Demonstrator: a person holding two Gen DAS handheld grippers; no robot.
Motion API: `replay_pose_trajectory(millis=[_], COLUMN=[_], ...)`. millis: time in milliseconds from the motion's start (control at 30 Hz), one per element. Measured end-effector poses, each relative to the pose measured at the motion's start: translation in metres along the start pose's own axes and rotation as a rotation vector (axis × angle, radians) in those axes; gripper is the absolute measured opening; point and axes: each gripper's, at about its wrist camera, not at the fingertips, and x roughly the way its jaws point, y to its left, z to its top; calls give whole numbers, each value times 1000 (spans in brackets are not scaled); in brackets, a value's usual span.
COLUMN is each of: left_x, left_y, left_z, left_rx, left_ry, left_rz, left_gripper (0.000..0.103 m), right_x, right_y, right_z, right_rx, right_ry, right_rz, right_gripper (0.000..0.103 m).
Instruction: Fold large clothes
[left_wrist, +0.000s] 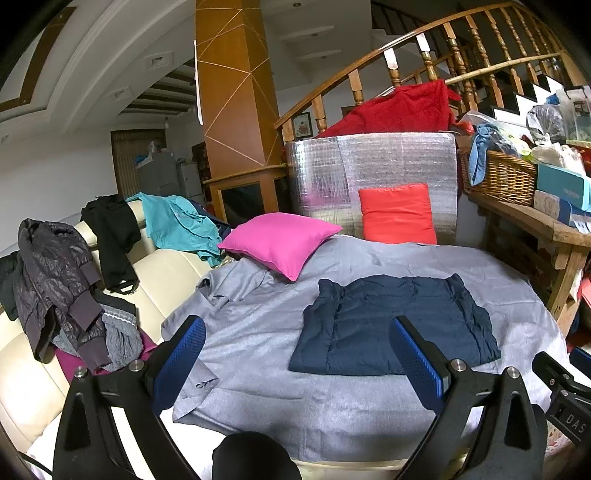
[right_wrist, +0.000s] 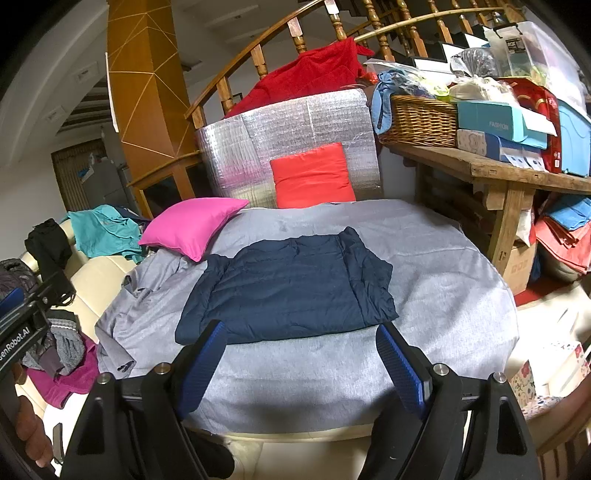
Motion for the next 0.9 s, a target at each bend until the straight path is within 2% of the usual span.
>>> replay_pose_trajectory(millis=[900], left_x=[-1], left_y=[4], left_z=[-4], left_rx=[-15], left_ry=[6], left_rz=[3], left_gripper=[99], right_x=[2], right_y=[2], right_z=[-3], right_rx=[-9], right_ry=[2], right_rz=[-9], right_gripper=[86])
